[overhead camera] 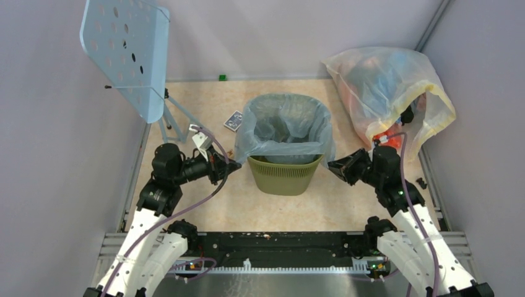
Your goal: Put the trash bags into the trash bin
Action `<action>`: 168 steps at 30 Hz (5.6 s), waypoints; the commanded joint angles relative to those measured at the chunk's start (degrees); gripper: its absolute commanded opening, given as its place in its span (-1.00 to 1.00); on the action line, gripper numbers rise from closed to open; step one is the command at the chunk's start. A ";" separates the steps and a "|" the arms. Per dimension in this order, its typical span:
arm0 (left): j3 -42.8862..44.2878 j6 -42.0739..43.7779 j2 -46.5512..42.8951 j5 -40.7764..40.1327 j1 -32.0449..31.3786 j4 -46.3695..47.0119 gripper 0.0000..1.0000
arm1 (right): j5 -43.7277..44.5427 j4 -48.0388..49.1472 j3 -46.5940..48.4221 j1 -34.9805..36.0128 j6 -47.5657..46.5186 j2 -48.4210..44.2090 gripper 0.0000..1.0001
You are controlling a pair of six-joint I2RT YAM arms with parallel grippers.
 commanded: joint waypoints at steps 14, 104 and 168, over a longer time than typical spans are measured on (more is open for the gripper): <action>-5.89 -2.74 9.39 0.20 0.15 4.83 -1.00 | 2.45 1.55 1.56 -0.12 -12.80 -6.53 -1.00; -15.05 -27.63 32.26 -16.57 0.24 43.49 -1.00 | 0.56 26.23 1.86 -3.40 -36.72 28.83 -1.00; -16.52 -20.85 14.27 -16.36 0.24 27.26 0.57 | 18.04 -15.22 50.28 32.97 -58.62 65.53 -1.00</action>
